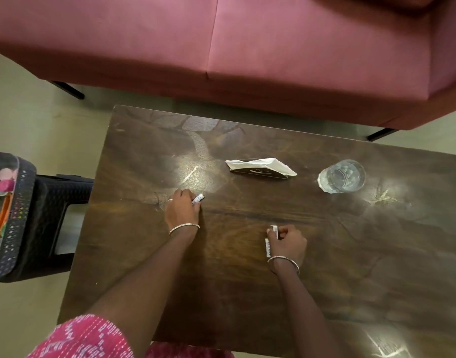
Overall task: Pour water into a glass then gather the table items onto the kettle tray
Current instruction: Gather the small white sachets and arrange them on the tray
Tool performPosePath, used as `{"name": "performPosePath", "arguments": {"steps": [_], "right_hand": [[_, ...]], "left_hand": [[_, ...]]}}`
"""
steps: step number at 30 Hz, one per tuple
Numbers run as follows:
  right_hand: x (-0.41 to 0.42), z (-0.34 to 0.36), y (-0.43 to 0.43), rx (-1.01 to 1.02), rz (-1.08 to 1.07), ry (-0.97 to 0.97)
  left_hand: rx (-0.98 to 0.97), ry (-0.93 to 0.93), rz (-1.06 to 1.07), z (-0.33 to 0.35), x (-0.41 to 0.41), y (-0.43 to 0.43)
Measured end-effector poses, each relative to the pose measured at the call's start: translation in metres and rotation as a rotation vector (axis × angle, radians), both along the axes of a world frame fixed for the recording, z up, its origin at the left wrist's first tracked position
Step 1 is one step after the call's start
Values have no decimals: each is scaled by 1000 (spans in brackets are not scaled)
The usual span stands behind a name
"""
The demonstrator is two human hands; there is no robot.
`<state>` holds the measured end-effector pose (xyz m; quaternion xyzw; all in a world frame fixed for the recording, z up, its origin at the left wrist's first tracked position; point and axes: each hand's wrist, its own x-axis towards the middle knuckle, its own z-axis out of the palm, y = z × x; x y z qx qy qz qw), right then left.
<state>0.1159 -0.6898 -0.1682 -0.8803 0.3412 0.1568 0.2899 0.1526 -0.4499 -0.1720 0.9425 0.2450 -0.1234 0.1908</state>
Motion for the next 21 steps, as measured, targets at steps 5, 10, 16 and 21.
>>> {"name": "performPosePath", "arguments": {"steps": [5, 10, 16, 21], "right_hand": [[2, 2, 0, 41, -49, -12], [-3, 10, -3, 46, -132, -8], [-19, 11, -12, -50, -13, -7], [-35, 13, 3, -206, 265, -172]], "left_hand": [[-299, -108, 163, 7, -6, -4], [-547, -161, 264, 15, -29, -9], [-595, -140, 280, 14, -64, -16], [-566, -118, 302, 12, -83, -20]]}}
